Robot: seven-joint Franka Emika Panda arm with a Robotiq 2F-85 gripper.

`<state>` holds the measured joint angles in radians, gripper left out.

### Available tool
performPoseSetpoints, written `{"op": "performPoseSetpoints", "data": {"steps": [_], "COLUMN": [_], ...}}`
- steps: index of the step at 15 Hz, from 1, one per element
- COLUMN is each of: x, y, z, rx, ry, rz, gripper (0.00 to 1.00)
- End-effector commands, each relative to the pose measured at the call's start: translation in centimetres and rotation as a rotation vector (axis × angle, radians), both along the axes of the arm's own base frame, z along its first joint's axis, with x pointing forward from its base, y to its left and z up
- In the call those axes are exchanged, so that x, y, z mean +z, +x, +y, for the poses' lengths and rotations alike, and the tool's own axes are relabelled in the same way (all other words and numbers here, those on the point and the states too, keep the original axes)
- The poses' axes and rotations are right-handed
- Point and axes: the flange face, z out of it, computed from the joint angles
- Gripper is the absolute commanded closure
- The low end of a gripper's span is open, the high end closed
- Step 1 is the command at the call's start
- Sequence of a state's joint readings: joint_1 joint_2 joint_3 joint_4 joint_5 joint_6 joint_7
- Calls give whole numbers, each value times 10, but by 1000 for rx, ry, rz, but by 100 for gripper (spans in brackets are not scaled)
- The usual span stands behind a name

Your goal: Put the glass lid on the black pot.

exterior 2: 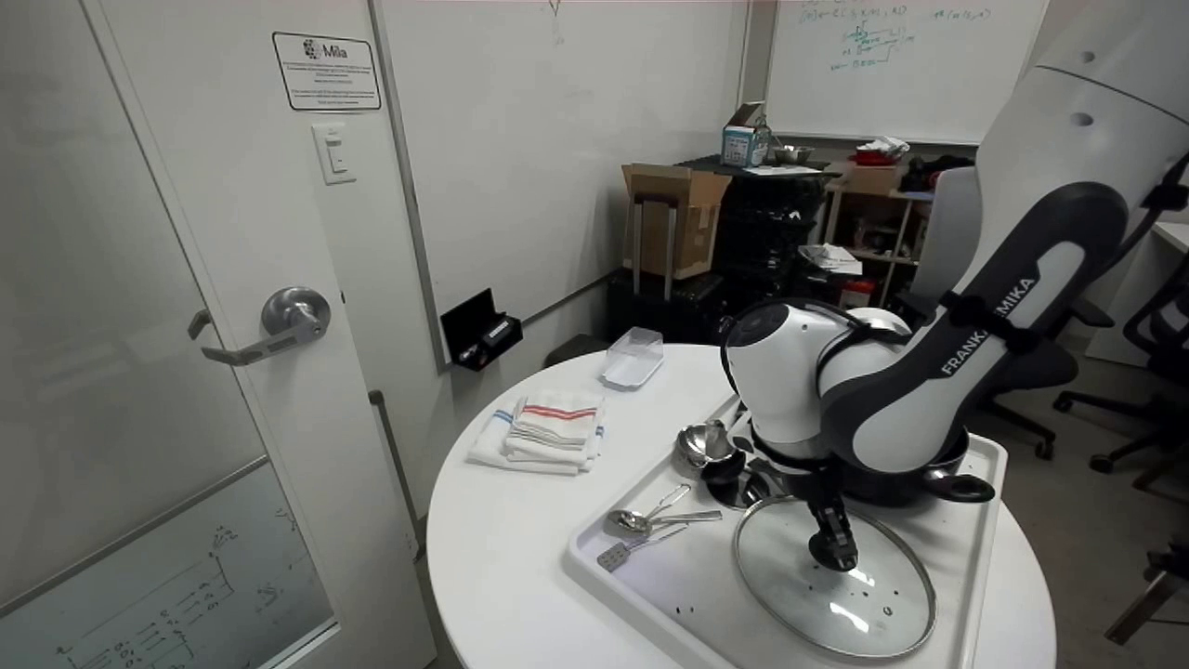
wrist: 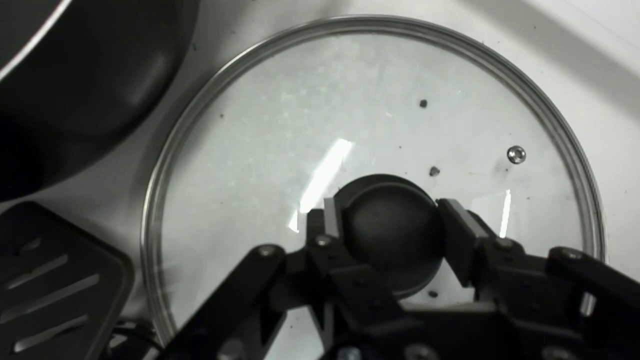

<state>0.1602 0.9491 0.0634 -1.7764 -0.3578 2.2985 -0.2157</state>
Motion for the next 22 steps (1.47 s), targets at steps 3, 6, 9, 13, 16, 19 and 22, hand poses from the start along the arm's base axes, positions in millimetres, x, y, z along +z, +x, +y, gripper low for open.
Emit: {"op": "performPoseSetpoints", "data": {"steps": [3,6,9,13,16,19,22], "x": [10,24,42,76,106,133,159], "y": [-2,-9,-21,-39,-53,-59,-55], "z": [-1,3,8,19,26,26,16], "rx": [25,27,34,52,64,52,23], "ry": [-14,-6,0,13,24,25,27], "rz": [3,-2,-7,-21,-35,-53,-83], "gripper": [75,75,75,75,75,75,75]}}
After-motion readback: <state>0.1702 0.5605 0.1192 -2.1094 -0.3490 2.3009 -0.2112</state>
